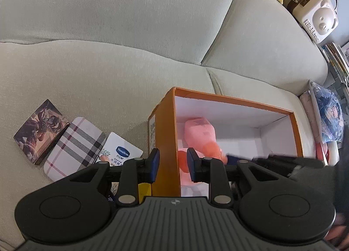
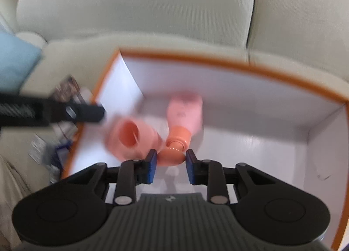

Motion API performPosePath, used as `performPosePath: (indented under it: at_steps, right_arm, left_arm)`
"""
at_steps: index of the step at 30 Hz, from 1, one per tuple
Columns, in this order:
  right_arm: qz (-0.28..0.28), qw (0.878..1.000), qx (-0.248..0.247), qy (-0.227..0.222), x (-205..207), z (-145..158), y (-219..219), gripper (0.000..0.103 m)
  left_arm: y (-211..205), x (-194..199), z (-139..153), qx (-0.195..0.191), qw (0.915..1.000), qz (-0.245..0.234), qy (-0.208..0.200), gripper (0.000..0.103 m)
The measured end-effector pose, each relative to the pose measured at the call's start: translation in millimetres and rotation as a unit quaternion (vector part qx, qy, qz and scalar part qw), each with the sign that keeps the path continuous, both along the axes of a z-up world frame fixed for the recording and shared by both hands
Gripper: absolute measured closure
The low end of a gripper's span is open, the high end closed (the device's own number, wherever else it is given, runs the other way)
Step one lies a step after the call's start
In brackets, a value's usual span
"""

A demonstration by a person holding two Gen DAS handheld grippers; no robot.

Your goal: Organize rigid objects

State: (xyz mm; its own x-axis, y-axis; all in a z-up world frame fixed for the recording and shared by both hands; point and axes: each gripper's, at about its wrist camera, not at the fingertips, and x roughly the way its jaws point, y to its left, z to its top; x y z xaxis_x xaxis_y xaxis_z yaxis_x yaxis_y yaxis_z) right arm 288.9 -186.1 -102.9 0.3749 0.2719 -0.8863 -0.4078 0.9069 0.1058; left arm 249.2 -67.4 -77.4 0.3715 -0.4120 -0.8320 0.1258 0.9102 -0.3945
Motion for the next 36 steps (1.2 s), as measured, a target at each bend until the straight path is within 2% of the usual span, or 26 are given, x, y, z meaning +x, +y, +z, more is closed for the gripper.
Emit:
performPosePath:
  at_steps: [2,4,7,16,20,24,25,28,33,36]
  right_arm:
    - [0.005,1.000,0.016,-0.023,1,14,3,0.084]
    - [0.005,0.999,0.016,-0.036,6,18,8,0.103]
    - [-0.001,0.998,0.011,-0.055,11,22,14,0.103]
    - [-0.014,0.999,0.008,-0.029,12,16,1,0.103]
    - [-0.024,1.000,0.001,-0.010,6,12,-12,0.097]
    - [-0.040,0.999,0.004,0.027,-3,-8,-26,0.091]
    - [-0.043,0.998,0.005,0.036,-6,-12,-26,0.083]
    - [-0.044,0.997,0.007,0.066,-17,-25,-26,0.068]
    - [-0.043,0.995,0.009,0.085,-23,-36,-9,0.066]
    - [-0.032,0.996,0.015,0.087,-25,-32,-2,0.060]
  left_arm:
    - [-2,0,1,-0.001,1.0000,-0.001,-0.001,0.073]
    - [-4,1,3,-0.001,1.0000,-0.004,-0.004,0.073]
    - [-5,3,4,-0.001,1.0000,-0.006,-0.005,0.073]
    - [-2,6,-1,-0.006,1.0000,-0.007,0.002,0.073]
    - [0,6,-5,-0.010,0.9999,-0.005,0.005,0.073]
    - [-1,6,-11,-0.013,0.9999,-0.005,0.010,0.073]
    - [-1,6,-12,-0.012,0.9998,-0.006,0.011,0.073]
    - [-1,7,-12,-0.011,0.9998,-0.006,0.014,0.073]
    - [0,9,-12,-0.012,0.9998,-0.003,0.014,0.073]
    - [1,9,-11,-0.013,0.9998,-0.003,0.013,0.073]
